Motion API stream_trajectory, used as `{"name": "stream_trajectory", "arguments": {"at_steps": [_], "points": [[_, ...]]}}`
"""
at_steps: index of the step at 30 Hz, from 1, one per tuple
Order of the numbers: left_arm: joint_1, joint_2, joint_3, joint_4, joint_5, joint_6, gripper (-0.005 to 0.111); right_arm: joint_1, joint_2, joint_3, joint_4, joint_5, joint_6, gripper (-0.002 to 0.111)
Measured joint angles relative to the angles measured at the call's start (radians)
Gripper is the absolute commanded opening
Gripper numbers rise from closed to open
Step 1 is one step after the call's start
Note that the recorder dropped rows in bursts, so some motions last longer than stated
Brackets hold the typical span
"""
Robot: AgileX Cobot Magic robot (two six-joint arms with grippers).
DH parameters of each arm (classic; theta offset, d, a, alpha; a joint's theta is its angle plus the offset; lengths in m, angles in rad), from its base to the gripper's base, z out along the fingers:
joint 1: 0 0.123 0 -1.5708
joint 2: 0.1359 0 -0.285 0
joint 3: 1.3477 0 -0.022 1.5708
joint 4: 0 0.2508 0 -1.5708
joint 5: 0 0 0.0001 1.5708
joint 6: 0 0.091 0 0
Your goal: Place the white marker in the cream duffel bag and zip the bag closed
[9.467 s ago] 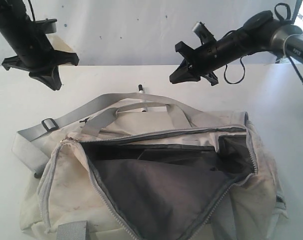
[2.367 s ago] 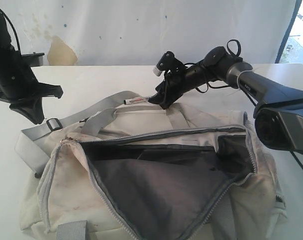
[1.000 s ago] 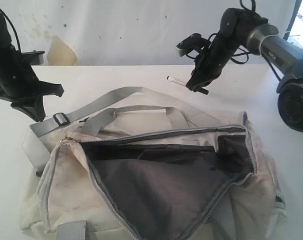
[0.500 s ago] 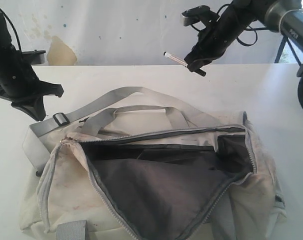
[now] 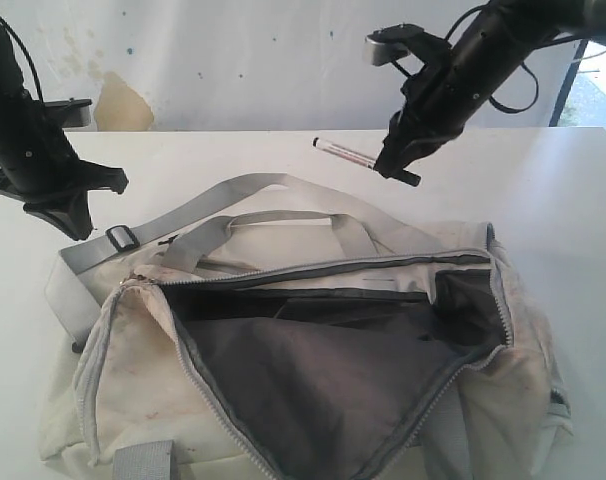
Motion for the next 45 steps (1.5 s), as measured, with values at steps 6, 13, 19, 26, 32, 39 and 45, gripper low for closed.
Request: {"name": "stream_trajectory", "arguments": {"at_steps": [6,13,19,26,32,39,45], "points": [[0.000,0.000,0.000,-0.002,-0.004,0.000,0.001,0.002,-0.158,0.286,0.048,0.000,-0.254,0.000],[0.000,0.000,0.000,-0.003,-0.004,0.002,0.001,0.019,-0.245,0.527,0.095,0.004,-0.459,0.000],[0.000,0.000,0.000,-0.005,0.009,0.002,0.001,0.112,-0.244,0.659,0.095,-0.068,-0.527,0.000],[0.000,0.000,0.046,-0.007,0.023,0.002,0.001,0.137,-0.229,0.686,0.094,-0.275,-0.465,0.066],[0.000,0.000,0.054,-0.138,0.071,0.159,0.003,0.139,-0.261,0.686,0.094,-0.312,-0.276,0.061],[0.000,0.000,0.054,-0.180,0.100,0.260,0.045,0.139,-0.333,0.686,0.094,-0.320,-0.186,0.061],[0.000,0.000,0.055,-0.173,0.100,0.326,0.052,0.139,-0.335,0.686,0.091,-0.320,-0.126,0.061]]}}
